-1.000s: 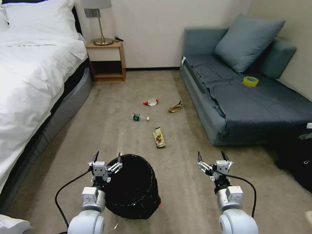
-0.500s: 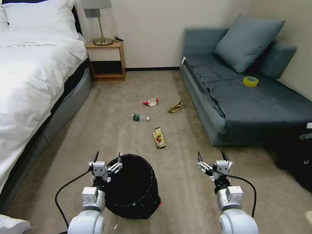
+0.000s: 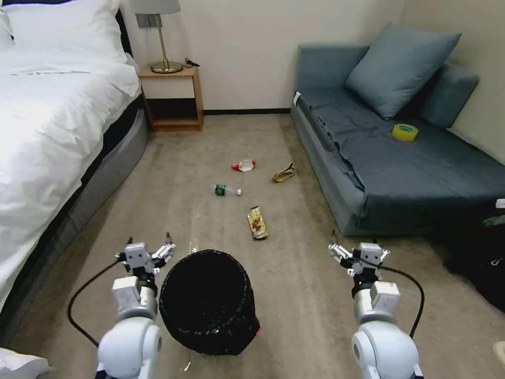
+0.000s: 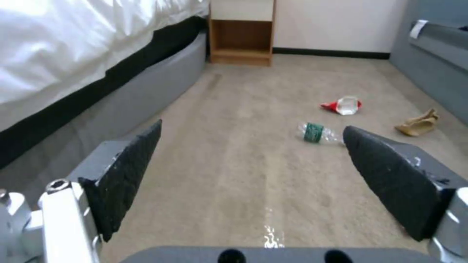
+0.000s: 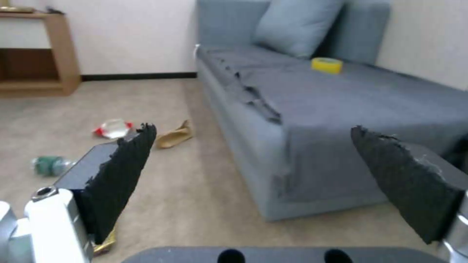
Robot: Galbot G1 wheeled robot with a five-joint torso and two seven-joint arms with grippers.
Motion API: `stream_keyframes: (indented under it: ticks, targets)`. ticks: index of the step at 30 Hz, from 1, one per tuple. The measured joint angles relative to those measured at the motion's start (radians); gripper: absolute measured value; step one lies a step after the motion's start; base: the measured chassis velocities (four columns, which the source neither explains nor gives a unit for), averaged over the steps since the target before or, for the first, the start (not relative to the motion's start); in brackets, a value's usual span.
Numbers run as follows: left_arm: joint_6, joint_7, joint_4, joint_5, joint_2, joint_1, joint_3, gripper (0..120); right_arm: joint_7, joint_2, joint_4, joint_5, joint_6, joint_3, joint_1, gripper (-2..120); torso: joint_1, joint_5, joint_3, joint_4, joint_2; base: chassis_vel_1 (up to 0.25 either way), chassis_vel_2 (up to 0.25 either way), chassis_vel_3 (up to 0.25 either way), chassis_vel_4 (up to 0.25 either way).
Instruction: Pick up the trash bin, then pick up the garbage on the floor and place it into the trash bin.
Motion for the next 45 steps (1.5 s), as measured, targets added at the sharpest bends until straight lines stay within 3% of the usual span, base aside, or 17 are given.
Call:
stream_keyframes:
  ticks: [1,2,5,8,10,13,14,18,21,25,34,38,45]
  targets:
    - [0.023,-0.008,-0.019,-0.027,0.014,0.006,0.006,100,0.005,-0.008,0.010,0.007,-0.008,0.000,-0.002,100,0.000,0.0017,0.000,-0.0001,0.000,0.000,0.000,0.000,0.000]
    - [0.023,-0.008,-0.019,-0.027,0.014,0.006,0.006,100,0.005,-0.008,0.010,0.007,-0.008,0.000,-0.002,100,0.000,0.0017,0.000,-0.0001,0.000,0.000,0.000,0.000,0.000]
    - [0.117,-0.065,-0.094,-0.139,0.065,0.030,0.036,100,0.019,-0.022,0.036,0.028,-0.038,0.006,-0.005,100,0.000,0.0012,0.000,-0.0001,0.000,0.000,0.000,0.000,0.000]
    - [0.152,-0.088,-0.122,-0.167,0.083,0.043,0.049,100,0.024,-0.026,0.043,0.031,-0.046,0.010,-0.005,100,0.000,0.0009,0.000,-0.0001,0.000,0.000,0.000,0.000,0.000]
    - [0.165,-0.097,-0.132,-0.176,0.086,0.046,0.051,100,0.026,-0.027,0.045,0.032,-0.047,0.010,-0.008,100,0.000,0.0012,0.000,-0.0001,0.000,0.000,0.000,0.000,0.000]
    - [0.266,-0.164,-0.170,-0.244,0.094,0.052,0.062,100,0.029,-0.028,0.049,0.032,-0.048,0.010,-0.016,100,0.000,0.0011,0.000,-0.0001,0.000,0.000,0.000,0.000,0.000]
    - [0.266,-0.164,-0.170,-0.244,0.094,0.052,0.062,100,0.029,-0.028,0.049,0.032,-0.048,0.010,-0.016,100,0.000,0.0011,0.000,-0.0001,0.000,0.000,0.000,0.000,0.000]
    - [0.371,-0.254,-0.220,-0.352,0.112,0.054,0.066,100,0.030,-0.029,0.054,0.032,-0.048,0.013,-0.019,100,0.000,0.0010,0.000,-0.0001,0.000,0.000,0.000,0.000,0.000]
    - [0.416,-0.308,-0.243,-0.415,0.119,0.058,0.064,100,0.030,-0.031,0.054,0.032,-0.047,0.014,-0.022,100,0.000,0.0011,0.000,-0.0001,0.000,0.000,0.000,0.000,0.000]
    - [0.431,-0.351,-0.253,-0.452,0.126,0.071,0.060,100,0.030,-0.034,0.055,0.031,-0.044,0.014,-0.026,100,0.000,0.0011,0.000,-0.0001,0.000,0.000,0.000,0.000,0.000]
    - [0.429,-0.426,-0.139,-0.530,0.141,0.082,0.092,100,0.032,-0.037,0.047,0.027,-0.029,0.011,-0.024,100,0.000,0.0011,0.000,0.0000,0.000,0.000,0.000,0.000,0.000]
    - [0.426,-0.466,-0.070,-0.582,0.132,0.061,0.124,99,0.033,-0.037,0.044,0.025,-0.023,0.010,-0.022,100,0.000,0.0011,0.000,-0.0001,0.000,0.000,0.000,0.000,0.000]
    - [0.424,-0.514,0.011,-0.658,0.130,0.025,0.138,98,0.035,-0.036,0.034,0.022,-0.011,0.012,-0.021,100,0.000,0.0011,0.000,-0.0001,0.000,0.000,0.000,0.000,0.000]
